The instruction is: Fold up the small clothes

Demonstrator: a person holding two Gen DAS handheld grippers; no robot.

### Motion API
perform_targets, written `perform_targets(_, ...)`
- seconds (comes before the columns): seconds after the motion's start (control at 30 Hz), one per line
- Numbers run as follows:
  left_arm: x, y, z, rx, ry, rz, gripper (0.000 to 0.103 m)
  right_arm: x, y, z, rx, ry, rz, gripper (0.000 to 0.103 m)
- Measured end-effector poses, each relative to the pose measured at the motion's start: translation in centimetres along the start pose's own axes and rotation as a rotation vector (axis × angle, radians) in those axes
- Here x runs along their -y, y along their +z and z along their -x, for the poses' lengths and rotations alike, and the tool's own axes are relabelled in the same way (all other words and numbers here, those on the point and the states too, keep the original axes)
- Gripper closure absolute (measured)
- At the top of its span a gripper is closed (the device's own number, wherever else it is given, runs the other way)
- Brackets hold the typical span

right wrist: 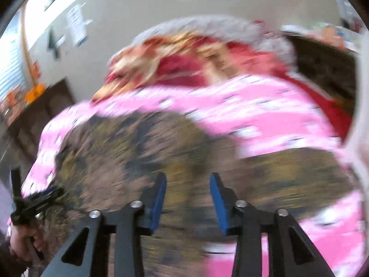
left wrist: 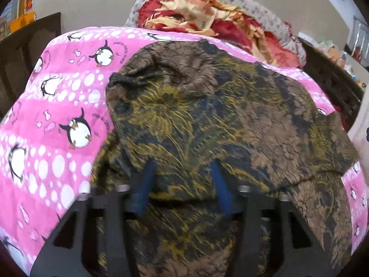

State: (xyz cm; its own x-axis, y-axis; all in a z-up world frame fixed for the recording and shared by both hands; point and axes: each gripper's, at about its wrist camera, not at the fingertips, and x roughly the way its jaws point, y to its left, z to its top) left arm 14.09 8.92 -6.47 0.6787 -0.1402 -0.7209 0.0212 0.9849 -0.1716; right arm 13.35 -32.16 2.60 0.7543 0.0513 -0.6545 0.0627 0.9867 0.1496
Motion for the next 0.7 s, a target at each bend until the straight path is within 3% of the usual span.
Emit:
perform_targets(0.03,0.2,-1.0,-0.6,-0.004,-0.025,-0.005,0.023,4.6,0.1,0.9,0.012,-0.038,-0.1,0.052)
perform_targets(0.1,-0.2,-1.2,-0.8,-0.019,-0.031,-0.003,0.023,10.8,-0.9,1.9,0.003,-0.064,-0.26,0.052)
perform_targets(0.17,-0.5,-1.0,-1.2,-0.026,-0.043,0.009,0.022,17.4,-2.6,1.8,-0.012,-0.024,-0.486,0.053)
perform_targets(0.23,-0.4,-1.1,-1.1,-0.025,-0.044,0.007,0.021,21.5,-4.7,1.2,-0.001,0.035,-0.661,0.054)
perform_targets(0.37,-0.5,-1.3,-1.1,-0.028,-0.022,-0.009,0.021,25.2,-6.5,-1.1,0.026,0.096,-0.82,0.057)
perform_targets(0.47,-0.4,-1.4,-1.2,-0.031,-0.012,-0.015,0.02,26.2,-6.3,-2.6,0.083,0.126,-0.858,0.068)
perform_targets(0.5,-0.5,-1.3,-1.3,-0.031,-0.012,-0.015,0.02,26.2,-5.8,-3.2,0.085,0.118,-0.844,0.081)
perform_targets(0.6,-0.4,-1.4,-1.2,-0.031,-0.014,-0.015,0.02,26.2,-4.5,-3.8,0.061,0.056,-0.798,0.099)
perform_targets(0.7,-0.5,-1.3,-1.4,-0.031,-0.016,-0.013,0.02,24.8,-1.3,-1.5,0.117,-0.009,-0.667,0.1)
